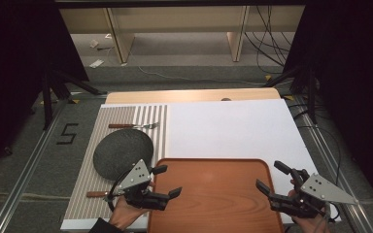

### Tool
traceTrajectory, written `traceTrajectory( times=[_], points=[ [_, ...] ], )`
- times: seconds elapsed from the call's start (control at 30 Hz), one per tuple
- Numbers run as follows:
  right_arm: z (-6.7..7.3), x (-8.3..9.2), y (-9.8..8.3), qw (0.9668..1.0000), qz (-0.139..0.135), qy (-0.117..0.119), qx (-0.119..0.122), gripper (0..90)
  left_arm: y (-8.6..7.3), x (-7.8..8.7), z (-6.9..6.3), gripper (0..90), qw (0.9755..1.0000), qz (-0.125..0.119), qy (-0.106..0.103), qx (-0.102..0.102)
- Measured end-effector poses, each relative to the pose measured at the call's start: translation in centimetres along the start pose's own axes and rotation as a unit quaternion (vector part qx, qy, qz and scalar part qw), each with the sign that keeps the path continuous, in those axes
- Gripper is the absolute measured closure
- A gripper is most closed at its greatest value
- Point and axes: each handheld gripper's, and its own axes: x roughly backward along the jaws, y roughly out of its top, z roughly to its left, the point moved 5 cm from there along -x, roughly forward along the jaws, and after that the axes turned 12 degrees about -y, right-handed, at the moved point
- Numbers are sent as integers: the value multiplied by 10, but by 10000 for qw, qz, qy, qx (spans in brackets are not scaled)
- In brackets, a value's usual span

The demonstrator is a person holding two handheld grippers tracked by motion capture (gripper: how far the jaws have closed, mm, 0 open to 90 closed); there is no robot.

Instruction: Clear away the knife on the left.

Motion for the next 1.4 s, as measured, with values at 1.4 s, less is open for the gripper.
traceTrajectory(
  times=[1.4],
  points=[
    [0,-1,-1,10000,19,-13,-6,201,5,-1,2,158,9951,952,-141,-245]
  ],
)
